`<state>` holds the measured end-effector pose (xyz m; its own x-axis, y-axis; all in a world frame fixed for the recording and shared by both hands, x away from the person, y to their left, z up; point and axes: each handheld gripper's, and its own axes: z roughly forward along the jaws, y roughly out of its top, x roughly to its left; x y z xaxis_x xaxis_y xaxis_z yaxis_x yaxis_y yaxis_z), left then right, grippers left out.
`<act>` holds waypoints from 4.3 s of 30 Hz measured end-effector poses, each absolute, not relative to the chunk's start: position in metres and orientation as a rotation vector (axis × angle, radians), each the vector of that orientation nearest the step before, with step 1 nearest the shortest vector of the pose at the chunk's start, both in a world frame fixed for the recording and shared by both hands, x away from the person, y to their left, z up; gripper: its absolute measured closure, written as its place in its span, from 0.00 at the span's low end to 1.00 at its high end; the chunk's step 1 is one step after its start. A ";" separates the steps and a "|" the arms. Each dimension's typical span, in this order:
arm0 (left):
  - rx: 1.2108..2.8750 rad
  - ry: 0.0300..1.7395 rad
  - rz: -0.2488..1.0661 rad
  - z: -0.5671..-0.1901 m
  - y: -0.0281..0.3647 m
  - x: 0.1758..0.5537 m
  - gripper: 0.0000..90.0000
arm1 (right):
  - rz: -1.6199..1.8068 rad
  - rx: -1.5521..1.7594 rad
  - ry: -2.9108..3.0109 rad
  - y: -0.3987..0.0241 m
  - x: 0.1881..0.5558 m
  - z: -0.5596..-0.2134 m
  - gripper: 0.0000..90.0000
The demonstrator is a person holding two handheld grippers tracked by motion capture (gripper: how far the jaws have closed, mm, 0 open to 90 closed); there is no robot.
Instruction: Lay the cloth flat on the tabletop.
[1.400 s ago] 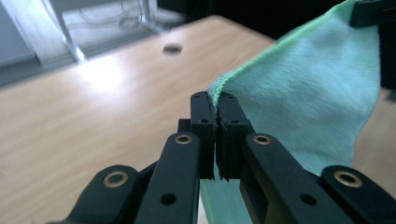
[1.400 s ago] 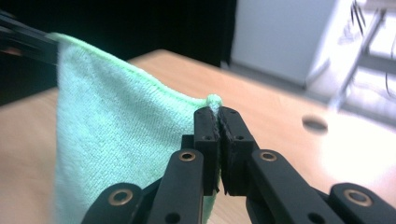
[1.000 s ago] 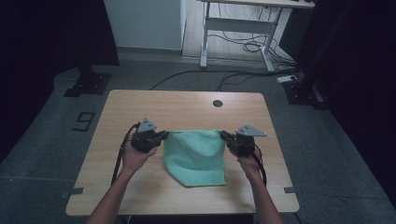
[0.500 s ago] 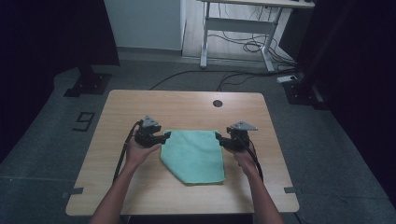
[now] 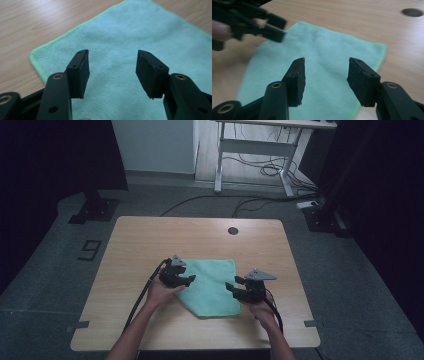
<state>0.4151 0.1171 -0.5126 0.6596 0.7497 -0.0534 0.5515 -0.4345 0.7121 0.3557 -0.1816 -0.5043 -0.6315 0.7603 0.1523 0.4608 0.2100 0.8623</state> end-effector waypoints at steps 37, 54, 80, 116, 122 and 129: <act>2.169 1.113 0.351 -0.539 0.120 0.380 0.49 | 1.047 1.196 2.402 -0.156 0.422 -0.543 0.45; 2.097 1.110 0.302 -0.536 0.120 0.371 0.50 | 1.156 1.185 2.265 -0.176 0.416 -0.521 0.44; 2.199 1.103 0.354 -0.537 0.122 0.408 0.50 | 1.074 1.161 2.384 -0.156 0.357 -0.546 0.42; 2.106 1.100 0.286 -0.542 0.129 0.353 0.53 | 1.177 1.213 2.246 -0.197 0.380 -0.534 0.43; 2.111 1.102 0.299 -0.541 0.128 0.353 0.53 | 1.170 1.200 2.294 -0.203 0.352 -0.543 0.41; 2.111 1.103 0.296 -0.541 0.128 0.353 0.53 | 1.175 1.172 2.346 -0.188 0.348 -0.551 0.41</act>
